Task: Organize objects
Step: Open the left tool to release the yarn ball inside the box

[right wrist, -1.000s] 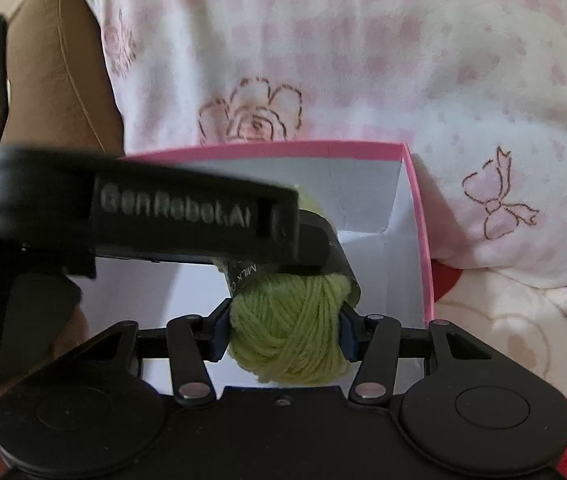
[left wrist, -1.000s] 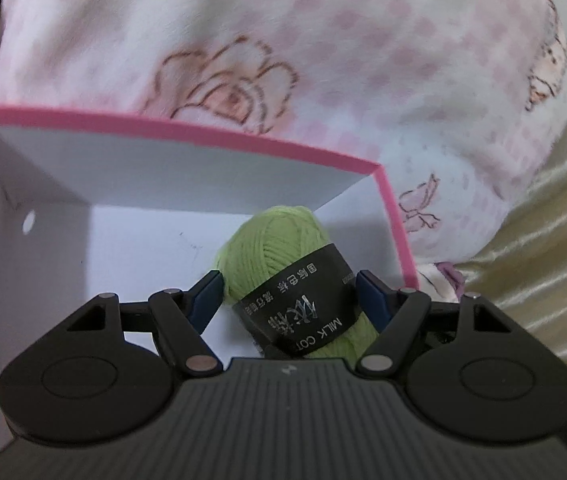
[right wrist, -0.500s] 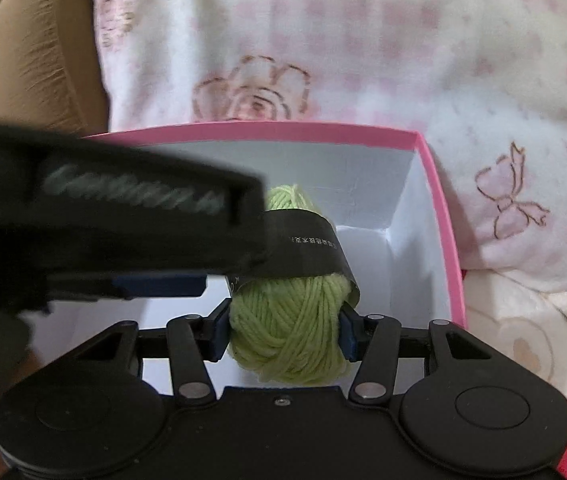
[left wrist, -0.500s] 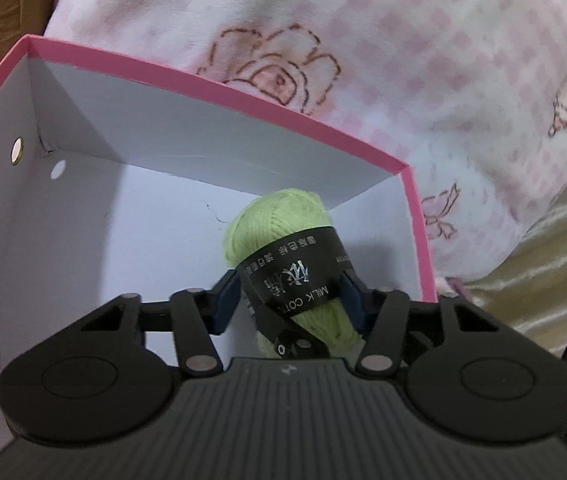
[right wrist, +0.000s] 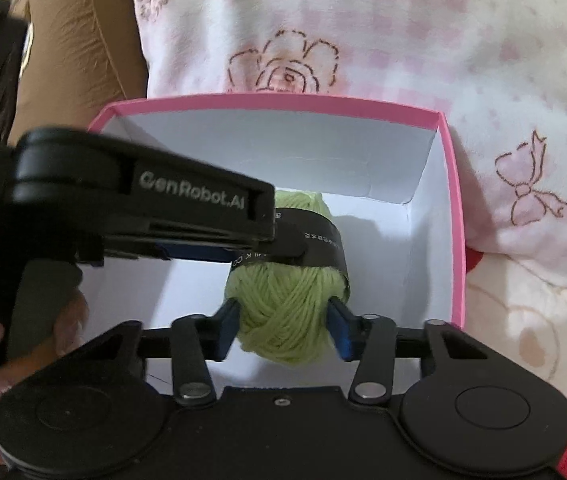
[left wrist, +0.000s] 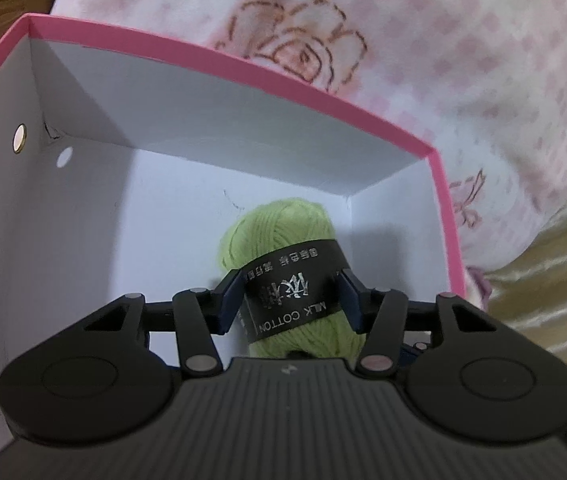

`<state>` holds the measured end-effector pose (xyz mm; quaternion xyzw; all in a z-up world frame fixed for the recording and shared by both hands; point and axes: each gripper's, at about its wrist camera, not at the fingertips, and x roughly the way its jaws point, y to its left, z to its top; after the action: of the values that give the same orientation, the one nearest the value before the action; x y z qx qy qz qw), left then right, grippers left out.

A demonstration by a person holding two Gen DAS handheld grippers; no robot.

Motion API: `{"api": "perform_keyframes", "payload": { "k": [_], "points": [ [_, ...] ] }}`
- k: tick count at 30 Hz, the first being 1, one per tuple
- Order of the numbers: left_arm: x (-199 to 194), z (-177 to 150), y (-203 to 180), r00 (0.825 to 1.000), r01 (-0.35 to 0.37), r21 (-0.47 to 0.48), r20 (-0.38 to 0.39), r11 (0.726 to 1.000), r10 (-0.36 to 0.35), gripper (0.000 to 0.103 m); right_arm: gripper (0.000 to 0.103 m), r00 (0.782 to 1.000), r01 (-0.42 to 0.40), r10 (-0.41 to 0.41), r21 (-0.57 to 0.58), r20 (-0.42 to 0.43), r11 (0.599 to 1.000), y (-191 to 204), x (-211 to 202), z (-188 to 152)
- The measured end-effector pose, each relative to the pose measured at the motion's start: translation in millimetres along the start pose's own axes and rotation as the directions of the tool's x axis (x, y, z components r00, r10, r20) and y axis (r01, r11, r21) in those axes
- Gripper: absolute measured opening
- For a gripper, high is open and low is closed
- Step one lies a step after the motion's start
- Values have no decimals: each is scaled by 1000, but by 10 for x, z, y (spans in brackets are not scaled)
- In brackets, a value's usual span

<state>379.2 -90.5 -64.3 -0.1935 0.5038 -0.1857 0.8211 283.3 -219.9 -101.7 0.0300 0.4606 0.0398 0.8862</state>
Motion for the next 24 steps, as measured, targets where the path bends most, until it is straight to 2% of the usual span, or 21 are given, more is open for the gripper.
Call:
{"api": "perform_keyframes", "payload": {
  "k": [3, 7, 9, 13, 15, 17, 21, 24],
  "points": [
    [35, -53, -82, 1000, 10, 26, -13, 1000, -9, 53, 44, 1000, 8, -8, 79, -8, 997, -48, 41, -48],
    [65, -68, -152, 999, 28, 60, 18, 998, -29, 51, 43, 996, 82, -86, 81, 39, 993, 45, 12, -124],
    [70, -38, -151, 999, 40, 55, 32, 998, -42, 49, 40, 993, 94, -101, 110, 57, 989, 12, 10, -115],
    [35, 52, -167, 999, 35, 112, 22, 993, -37, 42, 35, 990, 116, -125, 128, 70, 985, -37, 64, -28],
    [13, 67, -132, 998, 57, 114, 17, 992, -59, 35, 34, 989, 122, -133, 146, 70, 982, -61, 109, 10],
    [14, 45, -156, 999, 28, 161, 23, 986, -32, 27, 34, 986, 133, -147, 154, 83, 979, -70, 115, 11],
    [52, 23, -152, 999, -14, 162, 45, 987, 7, 27, 36, 995, 57, -72, 195, 74, 979, -134, 122, -6],
    [95, 40, -97, 999, 25, 132, 41, 991, -30, 26, 31, 995, -42, 21, 208, 102, 977, -241, -12, -51]
  ]
}}
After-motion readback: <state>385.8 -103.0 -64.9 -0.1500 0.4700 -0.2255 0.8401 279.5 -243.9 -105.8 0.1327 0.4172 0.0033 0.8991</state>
